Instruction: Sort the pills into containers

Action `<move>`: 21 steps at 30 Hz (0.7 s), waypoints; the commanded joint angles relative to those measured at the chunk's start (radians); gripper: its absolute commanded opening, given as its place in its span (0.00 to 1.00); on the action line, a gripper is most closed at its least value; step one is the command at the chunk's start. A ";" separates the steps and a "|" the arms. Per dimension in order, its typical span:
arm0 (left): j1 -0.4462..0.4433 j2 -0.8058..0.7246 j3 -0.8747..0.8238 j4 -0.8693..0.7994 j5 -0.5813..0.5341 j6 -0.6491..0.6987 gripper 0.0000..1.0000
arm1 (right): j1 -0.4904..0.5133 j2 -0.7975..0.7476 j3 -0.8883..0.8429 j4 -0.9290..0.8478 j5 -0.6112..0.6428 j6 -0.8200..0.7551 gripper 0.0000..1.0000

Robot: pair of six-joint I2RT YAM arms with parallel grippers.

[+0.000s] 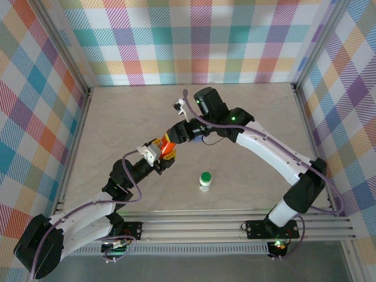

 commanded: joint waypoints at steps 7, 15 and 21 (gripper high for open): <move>0.004 -0.003 0.020 0.045 0.081 0.004 0.00 | -0.024 -0.088 -0.002 -0.238 -0.363 -0.949 0.35; 0.004 0.002 0.026 0.038 0.120 0.004 0.00 | -0.087 0.043 0.245 -0.561 -0.355 -1.262 0.37; 0.004 0.012 0.031 0.037 0.126 0.005 0.00 | -0.090 0.109 0.367 -0.652 -0.303 -1.366 0.37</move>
